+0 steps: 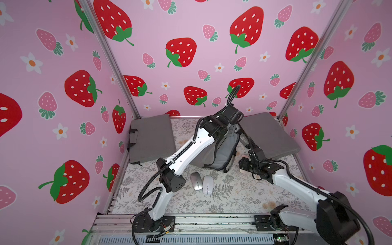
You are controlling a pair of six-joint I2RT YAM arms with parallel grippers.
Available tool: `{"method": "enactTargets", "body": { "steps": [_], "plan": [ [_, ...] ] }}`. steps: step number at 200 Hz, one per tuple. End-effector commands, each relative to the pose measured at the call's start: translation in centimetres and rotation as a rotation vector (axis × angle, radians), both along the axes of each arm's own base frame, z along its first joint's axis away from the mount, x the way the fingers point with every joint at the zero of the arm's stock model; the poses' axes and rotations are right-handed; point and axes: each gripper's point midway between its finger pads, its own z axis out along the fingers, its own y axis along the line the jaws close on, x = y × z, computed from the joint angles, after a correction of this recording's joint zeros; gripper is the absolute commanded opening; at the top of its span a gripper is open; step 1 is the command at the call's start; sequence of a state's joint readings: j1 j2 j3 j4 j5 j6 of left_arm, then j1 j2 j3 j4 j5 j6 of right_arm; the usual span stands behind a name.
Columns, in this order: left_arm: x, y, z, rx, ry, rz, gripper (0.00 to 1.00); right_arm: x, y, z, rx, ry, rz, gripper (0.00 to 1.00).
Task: Put the mouse into the laptop bag
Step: Open the zippered laptop bag at the center of the board, then place the mouse in the zippered laptop bag.
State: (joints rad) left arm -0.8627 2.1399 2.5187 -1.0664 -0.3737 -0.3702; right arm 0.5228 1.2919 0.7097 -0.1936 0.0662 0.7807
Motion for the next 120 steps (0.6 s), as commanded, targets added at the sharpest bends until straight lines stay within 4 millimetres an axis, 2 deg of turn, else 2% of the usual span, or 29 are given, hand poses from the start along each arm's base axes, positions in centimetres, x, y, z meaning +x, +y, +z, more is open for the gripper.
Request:
{"method": "enactTargets", "body": {
  "steps": [1, 45, 75, 110, 112, 120],
  "plan": [
    [0.6, 0.1, 0.5, -0.006, -0.025, 0.026, 0.00, 4.4, 2.2, 2.1, 0.134, -0.047, 0.012, 0.48],
    [0.3, -1.0, -0.3, -0.047, 0.014, 0.002, 0.00, 9.4, 2.1, 2.6, 0.172, -0.048, -0.059, 0.50],
    [0.3, -1.3, -0.8, -0.053, 0.029, -0.001, 0.00, 12.7, 1.9, 0.8, 0.166, -0.004, -0.097, 0.50],
    [0.1, -1.8, -1.4, -0.056, 0.050, -0.017, 0.00, 14.9, 2.9, -0.8, 0.160, 0.034, -0.077, 0.51],
    [0.1, -1.8, -1.4, -0.057, 0.049, -0.017, 0.00, 15.0, 3.0, -1.0, 0.159, 0.040, -0.076, 0.55],
    [0.1, -1.8, -1.4, -0.059, 0.053, -0.019, 0.00, 15.3, 3.1, -1.2, 0.153, 0.048, -0.074, 0.56]
  ]
}}
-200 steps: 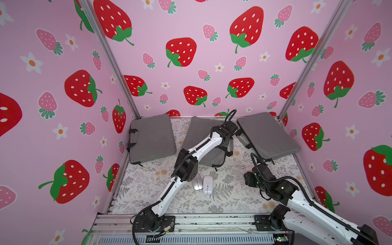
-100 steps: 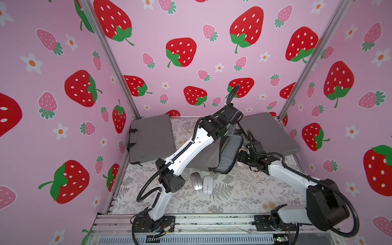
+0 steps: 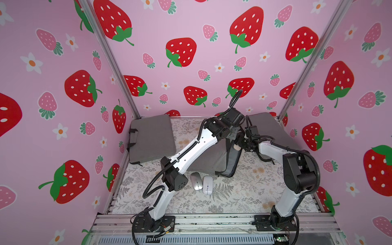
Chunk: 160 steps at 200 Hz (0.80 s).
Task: Put the mouse into the laptop bag
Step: Place the mouse in the zippered laptop bag.
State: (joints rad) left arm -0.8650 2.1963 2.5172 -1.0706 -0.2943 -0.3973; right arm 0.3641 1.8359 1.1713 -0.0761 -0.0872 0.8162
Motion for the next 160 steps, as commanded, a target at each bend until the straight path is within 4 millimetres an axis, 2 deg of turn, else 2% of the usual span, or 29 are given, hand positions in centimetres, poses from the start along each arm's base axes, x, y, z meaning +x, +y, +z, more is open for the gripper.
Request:
{"method": "enactTargets", "body": {
  "steps": [1, 29, 46, 67, 95, 114, 127, 141, 160],
  "plan": [
    [0.4, 0.2, 1.9, -0.049, -0.039, 0.022, 0.00, 0.9, 0.6, 0.0, 0.014, 0.018, 0.012, 0.56],
    [0.2, 0.1, 1.9, -0.057, -0.034, 0.017, 0.00, 1.5, 0.6, -0.7, -0.002, 0.031, 0.006, 0.63],
    [0.1, 0.0, 1.7, -0.060, -0.030, 0.012, 0.00, 1.5, 0.6, -0.9, -0.006, 0.039, 0.006, 0.77],
    [0.1, 0.0, 1.5, -0.055, -0.027, 0.011, 0.00, 1.5, 0.6, -0.5, -0.009, 0.029, 0.015, 0.82],
    [0.3, -0.1, 1.2, -0.050, -0.027, 0.013, 0.00, 0.6, 0.2, 0.6, -0.015, 0.013, 0.019, 0.83],
    [0.5, -0.1, 0.8, -0.042, -0.026, 0.018, 0.00, -0.7, -0.6, 1.8, -0.022, -0.009, 0.015, 0.81],
    [0.9, -0.1, 0.0, -0.028, -0.024, 0.029, 0.00, -1.9, -1.9, 2.9, -0.037, -0.034, -0.003, 0.81],
    [1.8, 0.1, -0.8, -0.025, -0.017, 0.051, 0.14, -3.8, -3.7, 3.7, -0.048, -0.052, -0.033, 0.80],
    [3.1, 0.3, -2.6, -0.072, 0.057, 0.068, 0.14, -6.5, -5.9, 4.1, -0.058, -0.070, -0.067, 0.81]
  ]
}}
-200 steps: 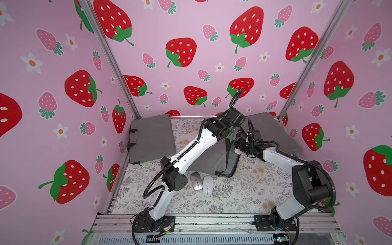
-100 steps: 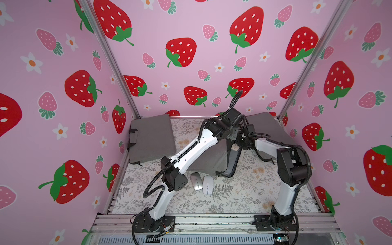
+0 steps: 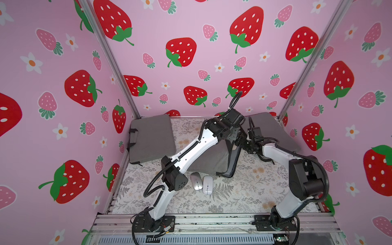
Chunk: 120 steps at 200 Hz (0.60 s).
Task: Put the mouse into the laptop bag
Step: Place the mouse in the zippered laptop bag, then adjust the zippered laptop bag at the center of the board.
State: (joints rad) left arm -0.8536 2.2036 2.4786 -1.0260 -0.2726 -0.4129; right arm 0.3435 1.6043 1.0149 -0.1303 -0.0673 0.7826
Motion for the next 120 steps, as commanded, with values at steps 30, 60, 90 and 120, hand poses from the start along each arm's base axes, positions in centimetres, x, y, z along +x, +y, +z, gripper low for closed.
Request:
{"method": "enactTargets", "body": {
  "steps": [30, 60, 90, 120],
  "plan": [
    [4.7, 0.2, -4.9, -0.205, 0.198, 0.072, 0.07, -6.2, -3.8, 0.0, -0.005, -0.042, -0.052, 0.82],
    [6.1, 1.8, -8.0, -0.229, 0.300, 0.148, 0.17, -8.0, -2.3, -2.5, 0.024, 0.012, 0.015, 0.83],
    [4.2, 5.6, -8.2, -0.125, 0.277, 0.250, 0.40, -8.1, 0.2, -3.8, 0.013, 0.029, 0.080, 0.83],
    [-1.7, 9.5, -6.5, -0.220, 0.138, 0.302, 0.61, -7.6, 3.3, -4.7, -0.026, 0.039, 0.141, 0.81]
  ]
}}
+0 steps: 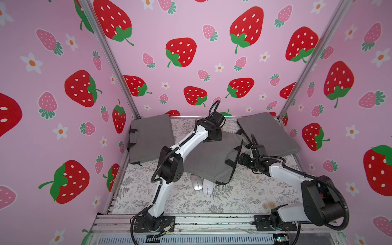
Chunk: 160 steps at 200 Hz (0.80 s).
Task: Put the mouse into the laptop bag
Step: Adjust the zippered laptop bag at the center of the board.
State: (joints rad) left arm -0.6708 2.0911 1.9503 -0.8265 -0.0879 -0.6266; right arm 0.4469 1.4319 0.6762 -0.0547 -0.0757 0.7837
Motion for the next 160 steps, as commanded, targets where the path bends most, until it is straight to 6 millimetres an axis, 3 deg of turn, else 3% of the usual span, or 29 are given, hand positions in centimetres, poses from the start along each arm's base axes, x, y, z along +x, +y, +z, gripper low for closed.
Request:
{"method": "enactTargets", "body": {
  "steps": [1, 28, 51, 64, 90, 116, 142, 160],
  "plan": [
    [-3.9, 2.1, 5.3, -0.119, -0.193, 0.084, 0.61, 1.6, 2.6, 0.7, 0.007, -0.045, 0.034, 0.80],
    [-10.3, 6.8, 4.3, -0.300, -0.269, 0.207, 0.67, 2.6, 4.3, -1.9, 0.020, 0.006, 0.054, 0.68],
    [-13.8, 9.0, 1.5, -0.419, -0.277, 0.260, 0.68, 4.3, 5.4, -3.0, -0.002, 0.032, 0.068, 0.47],
    [-14.9, 9.8, -0.3, -0.444, -0.257, 0.285, 0.69, 5.7, 6.0, -3.1, -0.026, 0.037, 0.080, 0.41],
    [-15.9, 11.2, -2.1, -0.398, -0.231, 0.309, 0.66, 8.3, 7.3, -2.7, -0.046, 0.021, 0.106, 0.40],
    [-16.2, 12.5, -2.6, -0.371, -0.240, 0.344, 0.66, 9.9, 7.1, -2.0, -0.086, 0.028, 0.117, 0.43],
    [-16.8, 13.6, -3.0, -0.389, -0.265, 0.364, 0.69, 10.0, 6.3, 1.6, -0.152, -0.012, 0.146, 0.53],
    [-17.2, 14.4, -3.2, -0.395, -0.280, 0.380, 0.71, 8.2, 5.3, 4.7, -0.169, -0.078, 0.144, 0.64]
  ]
}}
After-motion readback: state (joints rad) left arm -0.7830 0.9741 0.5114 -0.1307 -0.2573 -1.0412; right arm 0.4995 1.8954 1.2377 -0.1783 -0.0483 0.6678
